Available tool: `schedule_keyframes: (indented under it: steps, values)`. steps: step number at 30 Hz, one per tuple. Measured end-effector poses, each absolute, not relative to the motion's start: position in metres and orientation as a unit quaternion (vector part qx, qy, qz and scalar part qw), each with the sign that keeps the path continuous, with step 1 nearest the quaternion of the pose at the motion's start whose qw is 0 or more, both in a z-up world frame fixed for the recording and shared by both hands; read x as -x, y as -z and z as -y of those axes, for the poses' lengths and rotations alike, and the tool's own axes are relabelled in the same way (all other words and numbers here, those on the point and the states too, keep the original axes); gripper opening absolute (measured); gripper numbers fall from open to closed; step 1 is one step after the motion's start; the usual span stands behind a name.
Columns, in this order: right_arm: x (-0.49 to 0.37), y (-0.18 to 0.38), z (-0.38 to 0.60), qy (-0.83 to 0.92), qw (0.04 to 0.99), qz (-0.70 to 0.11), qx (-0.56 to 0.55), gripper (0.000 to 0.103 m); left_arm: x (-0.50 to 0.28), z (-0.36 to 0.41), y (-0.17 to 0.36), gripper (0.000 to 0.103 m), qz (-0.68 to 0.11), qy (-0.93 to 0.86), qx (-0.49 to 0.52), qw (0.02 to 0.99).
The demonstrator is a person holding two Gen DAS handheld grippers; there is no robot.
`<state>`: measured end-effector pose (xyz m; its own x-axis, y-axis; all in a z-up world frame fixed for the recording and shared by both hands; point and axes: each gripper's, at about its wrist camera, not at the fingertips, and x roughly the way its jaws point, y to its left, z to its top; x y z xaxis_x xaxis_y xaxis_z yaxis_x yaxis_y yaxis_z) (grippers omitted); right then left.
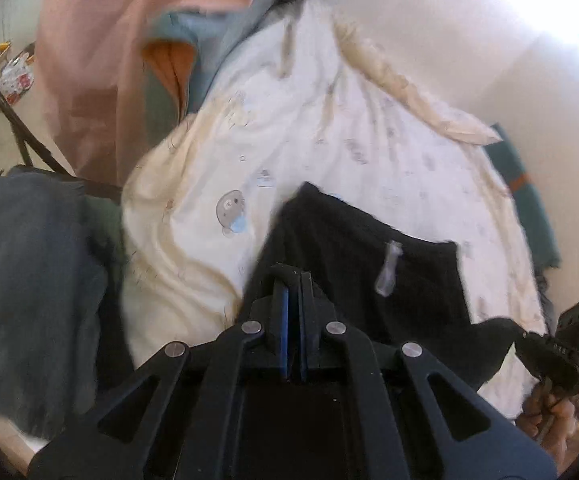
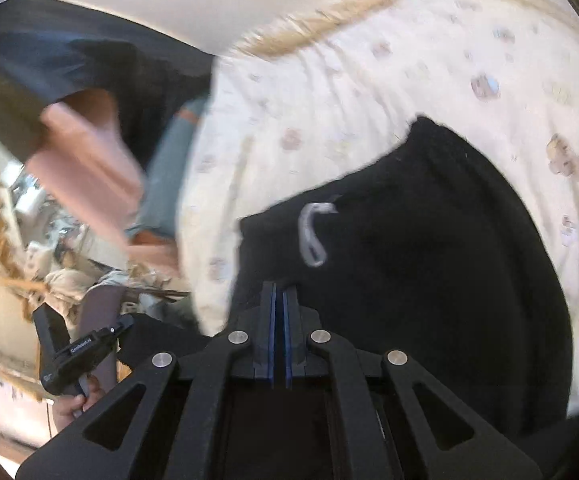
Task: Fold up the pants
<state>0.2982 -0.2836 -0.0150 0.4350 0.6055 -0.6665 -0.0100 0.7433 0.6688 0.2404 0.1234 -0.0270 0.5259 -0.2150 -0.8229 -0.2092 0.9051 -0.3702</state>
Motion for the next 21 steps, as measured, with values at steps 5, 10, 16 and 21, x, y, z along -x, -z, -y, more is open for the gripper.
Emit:
schedule_keyframes:
  steps: [5, 10, 16, 21]
  values:
    - [-0.342, 0.099, 0.299, -0.144, 0.755, -0.549, -0.330, 0.010, -0.266, -0.128, 0.097, 0.015, -0.528, -0.002, 0.262, 0.808]
    - [-0.349, 0.096, 0.300, -0.146, 0.789, -0.527, -0.280, 0.017, -0.258, -0.127, 0.079, 0.061, -0.497, -0.030, 0.216, 0.840]
    - [-0.322, 0.063, 0.212, -0.291, 0.762, -0.573, -0.080, 0.017, -0.233, -0.057, 0.065, 0.073, -0.552, 0.101, -0.012, 0.828]
    - [-0.294, 0.113, 0.165, -0.320, 0.667, -0.672, -0.019, 0.017, -0.226, -0.027, 0.122, 0.073, -0.662, 0.163, -0.010, 0.731]
